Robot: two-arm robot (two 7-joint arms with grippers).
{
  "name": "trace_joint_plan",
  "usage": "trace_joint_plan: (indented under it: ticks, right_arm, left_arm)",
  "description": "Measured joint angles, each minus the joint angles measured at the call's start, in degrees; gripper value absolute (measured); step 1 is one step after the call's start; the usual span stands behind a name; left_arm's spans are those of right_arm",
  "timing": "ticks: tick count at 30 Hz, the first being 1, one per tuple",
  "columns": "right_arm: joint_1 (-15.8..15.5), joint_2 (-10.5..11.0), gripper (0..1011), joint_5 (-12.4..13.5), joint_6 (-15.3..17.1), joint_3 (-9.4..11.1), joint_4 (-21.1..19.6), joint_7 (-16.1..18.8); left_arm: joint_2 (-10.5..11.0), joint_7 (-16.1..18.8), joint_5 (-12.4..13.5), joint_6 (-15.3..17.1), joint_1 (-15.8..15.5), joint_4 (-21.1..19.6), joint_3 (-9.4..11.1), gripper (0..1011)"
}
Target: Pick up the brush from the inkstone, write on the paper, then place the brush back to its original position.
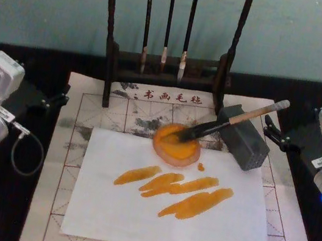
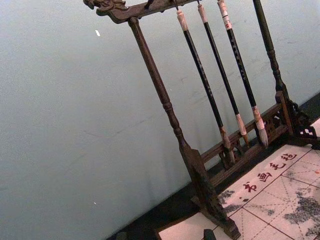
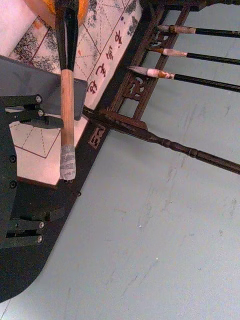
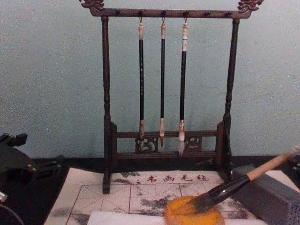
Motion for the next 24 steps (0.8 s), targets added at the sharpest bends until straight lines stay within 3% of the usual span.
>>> trace_joint_plan:
  ticks: [24]
  right_arm:
    - [0.0, 0.0, 1000, 0.01, 0.0, 0.0, 0.0, 0.0]
  left_arm:
    - [0.0, 0.0, 0.0, 0.0, 0.0, 0.0, 0.0, 1001]
